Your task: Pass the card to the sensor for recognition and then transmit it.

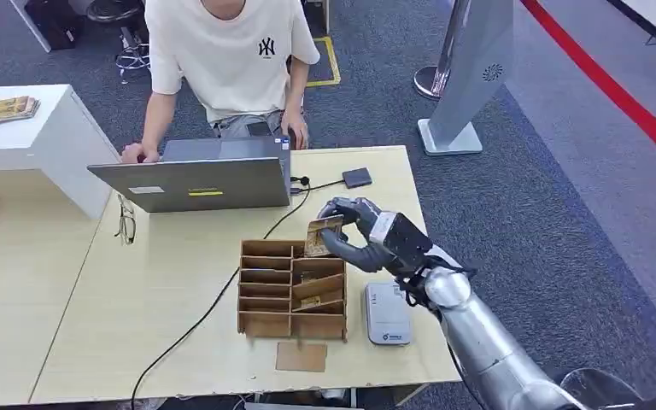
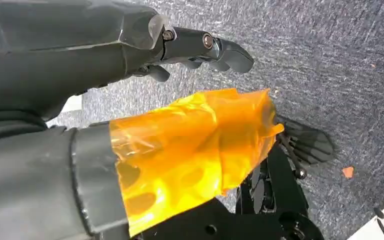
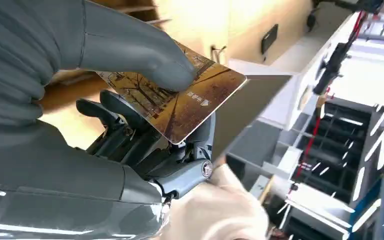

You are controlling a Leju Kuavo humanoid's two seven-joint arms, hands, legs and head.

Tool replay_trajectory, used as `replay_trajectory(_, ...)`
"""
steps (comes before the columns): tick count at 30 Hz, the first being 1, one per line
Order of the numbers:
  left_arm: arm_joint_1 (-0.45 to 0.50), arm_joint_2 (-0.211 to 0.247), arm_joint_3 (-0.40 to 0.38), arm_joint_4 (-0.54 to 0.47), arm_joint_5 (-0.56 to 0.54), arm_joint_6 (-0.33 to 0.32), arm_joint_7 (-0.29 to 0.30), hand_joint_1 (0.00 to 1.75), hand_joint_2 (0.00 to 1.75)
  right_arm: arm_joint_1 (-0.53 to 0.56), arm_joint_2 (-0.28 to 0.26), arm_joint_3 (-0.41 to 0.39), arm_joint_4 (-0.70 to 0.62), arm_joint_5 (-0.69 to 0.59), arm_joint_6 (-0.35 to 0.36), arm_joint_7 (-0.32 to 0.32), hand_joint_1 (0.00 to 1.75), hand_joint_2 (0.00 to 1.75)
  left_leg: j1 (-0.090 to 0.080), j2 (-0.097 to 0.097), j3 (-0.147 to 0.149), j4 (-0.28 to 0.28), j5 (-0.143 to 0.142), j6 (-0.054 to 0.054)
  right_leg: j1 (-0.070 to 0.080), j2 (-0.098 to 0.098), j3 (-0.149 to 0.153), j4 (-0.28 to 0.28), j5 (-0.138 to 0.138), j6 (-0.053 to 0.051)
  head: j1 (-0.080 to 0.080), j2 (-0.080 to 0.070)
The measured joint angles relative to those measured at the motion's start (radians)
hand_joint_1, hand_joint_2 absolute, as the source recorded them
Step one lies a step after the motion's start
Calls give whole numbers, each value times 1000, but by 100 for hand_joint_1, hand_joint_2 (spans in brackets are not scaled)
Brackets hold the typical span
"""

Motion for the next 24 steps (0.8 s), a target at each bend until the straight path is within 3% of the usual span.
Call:
replay_trajectory(13, -29, 68, -46, 111, -40, 39, -15, 0, 0, -311, 128, 98, 163, -12, -25, 112, 175, 175, 0, -1, -1, 0, 1, 0, 0, -1, 0, 0, 0, 0, 0, 0)
replay_trajectory(24, -44, 112, -88, 173, -66, 68, 1, 0, 0, -528, 242, 148, 493, 95, -200, 190, 175, 175, 0, -1, -1, 0, 1, 0, 0, -1, -1, 1, 0, 0, 0, 0)
